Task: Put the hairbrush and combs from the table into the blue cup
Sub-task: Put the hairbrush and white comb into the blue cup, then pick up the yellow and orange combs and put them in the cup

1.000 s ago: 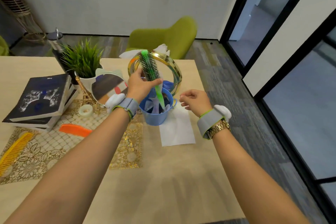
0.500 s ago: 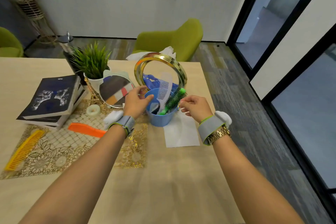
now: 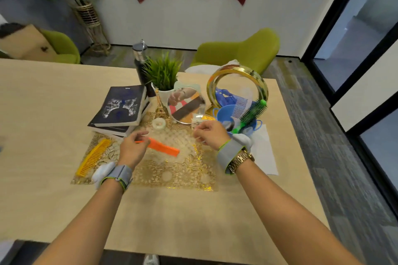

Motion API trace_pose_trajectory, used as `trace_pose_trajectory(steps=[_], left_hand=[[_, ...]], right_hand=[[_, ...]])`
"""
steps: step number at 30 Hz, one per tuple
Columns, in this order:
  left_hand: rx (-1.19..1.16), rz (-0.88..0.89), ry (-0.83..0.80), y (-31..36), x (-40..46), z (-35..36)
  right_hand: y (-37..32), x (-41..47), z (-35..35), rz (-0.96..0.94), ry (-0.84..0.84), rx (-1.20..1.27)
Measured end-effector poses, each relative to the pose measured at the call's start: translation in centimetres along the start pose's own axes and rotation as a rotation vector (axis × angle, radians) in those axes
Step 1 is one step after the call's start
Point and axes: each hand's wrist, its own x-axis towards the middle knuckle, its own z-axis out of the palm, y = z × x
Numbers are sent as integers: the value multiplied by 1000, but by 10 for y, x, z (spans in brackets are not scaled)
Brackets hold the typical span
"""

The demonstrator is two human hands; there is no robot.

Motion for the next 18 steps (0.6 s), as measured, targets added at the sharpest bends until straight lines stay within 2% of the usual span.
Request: trace_pose_trajectory(steps=[7,15,18], left_hand=[[10,-114,2,-53,19,-73],[129,-145,-59,-93,59,-127],[184,-144,-80,-103,70,-136]], right_hand=[[-2,32,91,152,-98,-186],[17,64,147,180,-61,-708],[18,68,158,240,-88,-786]])
